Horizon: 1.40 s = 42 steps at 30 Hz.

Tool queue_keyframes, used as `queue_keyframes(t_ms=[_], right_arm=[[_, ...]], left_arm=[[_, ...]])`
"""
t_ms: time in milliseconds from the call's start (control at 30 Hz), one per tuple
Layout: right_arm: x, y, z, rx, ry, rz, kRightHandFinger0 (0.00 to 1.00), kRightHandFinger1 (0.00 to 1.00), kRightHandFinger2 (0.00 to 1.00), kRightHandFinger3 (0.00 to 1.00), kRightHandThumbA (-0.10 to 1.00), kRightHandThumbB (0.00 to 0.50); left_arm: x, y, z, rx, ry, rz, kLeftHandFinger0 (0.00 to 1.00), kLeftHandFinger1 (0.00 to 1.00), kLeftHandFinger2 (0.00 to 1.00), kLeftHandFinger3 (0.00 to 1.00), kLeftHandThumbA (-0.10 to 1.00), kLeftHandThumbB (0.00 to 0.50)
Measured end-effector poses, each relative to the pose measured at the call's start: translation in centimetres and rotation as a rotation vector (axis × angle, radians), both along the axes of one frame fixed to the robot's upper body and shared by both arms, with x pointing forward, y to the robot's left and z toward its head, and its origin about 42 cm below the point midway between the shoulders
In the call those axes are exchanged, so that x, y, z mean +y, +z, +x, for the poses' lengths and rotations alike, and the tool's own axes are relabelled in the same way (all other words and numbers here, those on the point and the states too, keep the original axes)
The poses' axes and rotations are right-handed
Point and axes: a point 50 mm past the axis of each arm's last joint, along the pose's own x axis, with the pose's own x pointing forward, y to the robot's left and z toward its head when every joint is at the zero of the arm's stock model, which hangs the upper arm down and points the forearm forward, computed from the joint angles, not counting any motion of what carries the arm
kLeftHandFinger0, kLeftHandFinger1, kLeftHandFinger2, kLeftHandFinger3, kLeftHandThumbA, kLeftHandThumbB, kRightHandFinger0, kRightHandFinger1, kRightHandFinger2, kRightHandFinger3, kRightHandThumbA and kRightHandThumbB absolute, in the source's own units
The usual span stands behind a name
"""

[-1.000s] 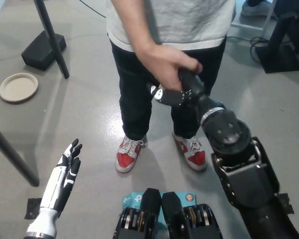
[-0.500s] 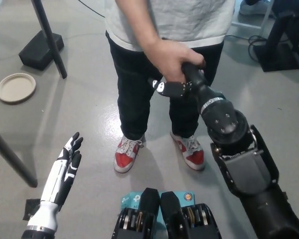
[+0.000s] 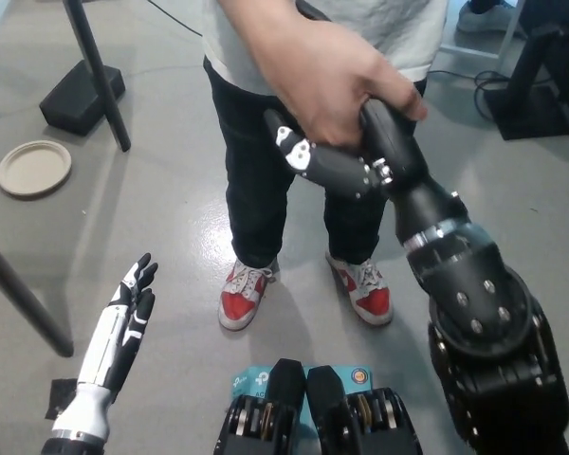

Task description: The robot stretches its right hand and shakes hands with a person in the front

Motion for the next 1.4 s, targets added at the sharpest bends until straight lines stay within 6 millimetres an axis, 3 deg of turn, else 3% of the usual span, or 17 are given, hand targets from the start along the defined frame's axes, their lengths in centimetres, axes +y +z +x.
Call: queue_keyframes(t_ms=[167, 300, 433, 600, 800, 900, 1067, 1100, 1200, 1233, 1267, 1300, 1400], right_arm=[[-0.9, 0.8, -2.4, -0.038, -0.005, 0.012, 1.0, 1.0, 1.0, 1.0, 0.58, 0.235], [-1.2, 1.4, -3.0, -0.062, -0.022, -0.004, 1.0, 1.0, 1.0, 1.0, 0.58, 0.189], [-0.9, 0.3, -0.8, -0.001, -0.052, -0.061, 1.0, 1.0, 1.0, 1.0, 0.55, 0.193], [-0.3, -4.3, 4.2, 0.208, -0.096, -0.164, 1.0, 1.0, 1.0, 1.0, 0.62, 0.225], [0.0, -9.5, 9.3, 0.413, -0.161, -0.273, 1.0, 1.0, 1.0, 1.0, 0.64, 0.216], [0.0, -10.0, 10.2, 0.423, -0.182, -0.29, 1.0, 1.0, 1.0, 1.0, 0.67, 0.218], [0.2, -9.4, 10.0, 0.391, -0.186, -0.289, 1.0, 1.0, 1.0, 1.0, 0.68, 0.223], [0.2, -9.3, 9.9, 0.386, -0.187, -0.288, 1.0, 1.0, 1.0, 1.0, 0.8, 0.25], [0.3, -8.5, 9.5, 0.348, -0.184, -0.287, 1.0, 1.0, 1.0, 1.0, 0.81, 0.252], [0.3, -8.3, 9.4, 0.338, -0.184, -0.287, 1.0, 1.0, 1.0, 1.0, 0.93, 0.329], [0.3, -8.1, 9.3, 0.329, -0.185, -0.287, 1.0, 1.0, 1.0, 1.0, 0.99, 0.365], [0.3, -7.9, 9.2, 0.318, -0.184, -0.29, 1.0, 1.0, 1.0, 1.0, 1.0, 0.407], [0.1, -7.6, 8.5, 0.271, -0.179, -0.29, 1.0, 1.0, 1.0, 1.0, 1.0, 0.42]], left_arm=[[0.0, 0.0, 0.0, 0.0, 0.0, 0.0, 1.0, 1.0, 1.0, 1.0, 1.0, 0.076], [0.0, 0.0, 0.0, -0.001, 0.0, 0.002, 1.0, 1.0, 1.0, 1.0, 1.0, 0.06], [-0.1, 0.1, 0.0, -0.003, -0.003, 0.004, 1.0, 1.0, 1.0, 1.0, 1.0, 0.047], [-0.1, 0.0, 0.0, 0.001, -0.002, 0.003, 1.0, 1.0, 1.0, 1.0, 1.0, 0.044], [-0.1, 0.0, 0.0, -0.001, -0.004, 0.004, 1.0, 1.0, 1.0, 1.0, 1.0, 0.064], [-0.1, 0.1, 0.1, -0.005, -0.005, 0.004, 1.0, 1.0, 1.0, 1.0, 1.0, 0.066], [-0.1, 0.2, 0.1, -0.007, -0.006, 0.005, 1.0, 1.0, 1.0, 1.0, 1.0, 0.07], [-0.1, 0.2, 0.1, -0.007, -0.007, 0.005, 1.0, 1.0, 1.0, 1.0, 1.0, 0.062], [-0.1, 0.2, 0.1, -0.007, -0.006, 0.005, 1.0, 1.0, 1.0, 1.0, 1.0, 0.063], [-0.1, 0.2, 0.1, -0.007, -0.006, 0.005, 1.0, 1.0, 1.0, 1.0, 1.0, 0.071], [-0.1, 0.2, 0.1, -0.008, -0.006, 0.005, 1.0, 1.0, 1.0, 1.0, 1.0, 0.071], [-0.1, 0.2, 0.1, -0.008, -0.007, 0.006, 1.0, 1.0, 1.0, 1.0, 1.0, 0.064], [-0.1, 0.2, 0.2, -0.009, -0.008, 0.006, 1.0, 1.0, 1.0, 1.0, 1.0, 0.064]])
